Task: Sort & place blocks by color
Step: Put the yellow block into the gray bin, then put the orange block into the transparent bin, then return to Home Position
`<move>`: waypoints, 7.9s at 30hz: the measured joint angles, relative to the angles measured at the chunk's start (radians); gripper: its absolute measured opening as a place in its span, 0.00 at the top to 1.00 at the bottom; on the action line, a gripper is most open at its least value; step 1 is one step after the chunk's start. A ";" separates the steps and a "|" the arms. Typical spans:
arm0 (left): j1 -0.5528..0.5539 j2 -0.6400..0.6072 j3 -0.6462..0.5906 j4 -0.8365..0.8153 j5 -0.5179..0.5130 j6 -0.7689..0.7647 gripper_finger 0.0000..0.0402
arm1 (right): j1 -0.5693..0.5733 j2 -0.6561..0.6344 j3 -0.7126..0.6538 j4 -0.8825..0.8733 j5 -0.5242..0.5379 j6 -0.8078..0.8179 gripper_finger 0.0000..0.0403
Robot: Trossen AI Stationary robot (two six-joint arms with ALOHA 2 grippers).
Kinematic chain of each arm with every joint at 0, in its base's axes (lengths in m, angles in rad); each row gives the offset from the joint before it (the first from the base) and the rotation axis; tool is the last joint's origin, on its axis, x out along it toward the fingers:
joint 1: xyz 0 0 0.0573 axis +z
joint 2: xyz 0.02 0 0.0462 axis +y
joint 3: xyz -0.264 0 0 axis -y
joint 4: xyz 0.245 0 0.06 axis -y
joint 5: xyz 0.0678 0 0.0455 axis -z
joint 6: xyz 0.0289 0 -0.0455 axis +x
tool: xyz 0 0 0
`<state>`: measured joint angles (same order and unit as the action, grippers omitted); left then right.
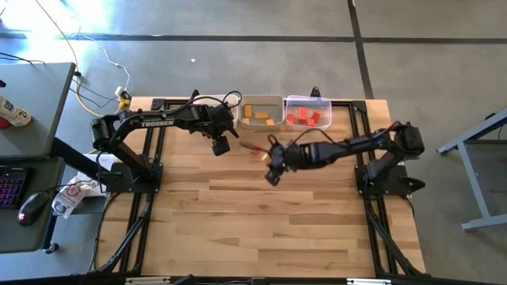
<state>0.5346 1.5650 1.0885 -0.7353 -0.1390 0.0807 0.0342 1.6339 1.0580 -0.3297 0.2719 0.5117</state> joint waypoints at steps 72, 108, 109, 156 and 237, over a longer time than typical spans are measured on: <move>-0.295 -0.048 -0.001 -0.047 -0.142 -0.157 0.45 | -0.446 0.102 0.001 0.403 -0.141 -0.224 0.41; -0.295 -0.304 0.000 -0.077 -0.216 -0.209 0.45 | -0.135 0.223 0.002 0.462 0.176 -0.019 0.40; -0.295 -0.304 0.000 -0.077 -0.217 -0.209 0.45 | -0.135 0.233 0.002 0.469 0.175 -0.014 0.40; -0.267 -0.303 -0.257 0.205 0.071 -0.209 0.45 | -0.155 0.223 0.001 0.321 0.218 -0.169 0.75; -0.267 -1.144 -1.077 1.046 0.259 -0.113 0.45 | -0.347 -0.434 -0.206 -0.053 -0.129 -0.331 0.34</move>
<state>0.2680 0.4206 0.0116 0.3107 0.1200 -0.0326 -0.3124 1.1998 0.8517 -0.3828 0.1426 0.1804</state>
